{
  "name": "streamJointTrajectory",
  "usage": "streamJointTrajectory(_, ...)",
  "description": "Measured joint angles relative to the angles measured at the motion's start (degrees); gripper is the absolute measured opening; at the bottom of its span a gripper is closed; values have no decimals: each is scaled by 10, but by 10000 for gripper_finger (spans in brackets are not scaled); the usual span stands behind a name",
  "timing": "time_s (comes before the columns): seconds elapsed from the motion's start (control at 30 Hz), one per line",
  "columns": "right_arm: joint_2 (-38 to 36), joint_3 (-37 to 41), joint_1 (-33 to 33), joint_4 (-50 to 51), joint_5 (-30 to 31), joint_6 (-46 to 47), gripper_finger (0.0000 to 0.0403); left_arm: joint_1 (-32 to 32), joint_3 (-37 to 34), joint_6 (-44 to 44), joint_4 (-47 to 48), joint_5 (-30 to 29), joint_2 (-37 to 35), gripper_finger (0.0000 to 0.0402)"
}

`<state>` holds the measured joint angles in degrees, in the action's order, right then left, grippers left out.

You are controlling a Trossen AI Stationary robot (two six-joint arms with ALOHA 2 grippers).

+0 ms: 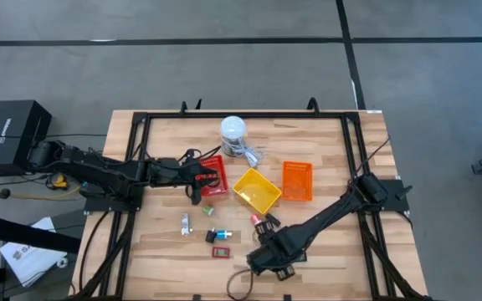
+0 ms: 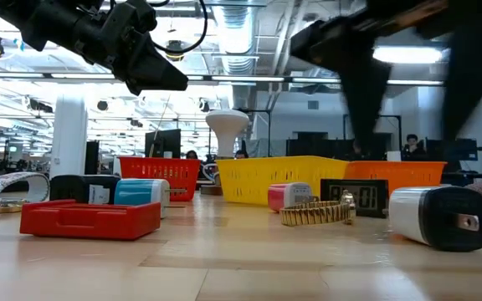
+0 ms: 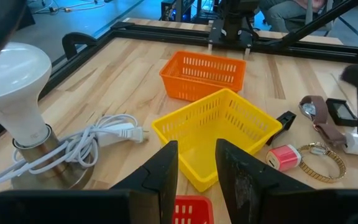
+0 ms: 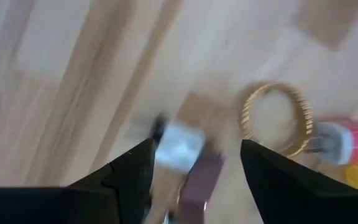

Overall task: Pick & Place Office items
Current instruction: Put the white charger adapter into the yellow basket

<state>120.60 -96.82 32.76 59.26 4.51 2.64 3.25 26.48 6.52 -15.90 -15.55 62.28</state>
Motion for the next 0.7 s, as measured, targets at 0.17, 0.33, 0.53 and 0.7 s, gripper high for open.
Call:
streamJointTrajectory(0.17, 0, -1, 20, 38, -1, -115, 230, 0, 0, 0, 0, 0, 0, 102)
streamJointTrajectory(0.33, 0, -1, 26, 1, 41, -226, 230, 0, 0, 4, 0, 0, 0, 102)
streamJointTrajectory(0.53, 1, 20, 25, 0, 59, -302, 229, 0, 0, 5, 0, 0, 0, 102)
streamJointTrajectory(0.7, 1, 33, 33, -20, 60, -360, 218, 0, 0, 19, 0, 0, 0, 102)
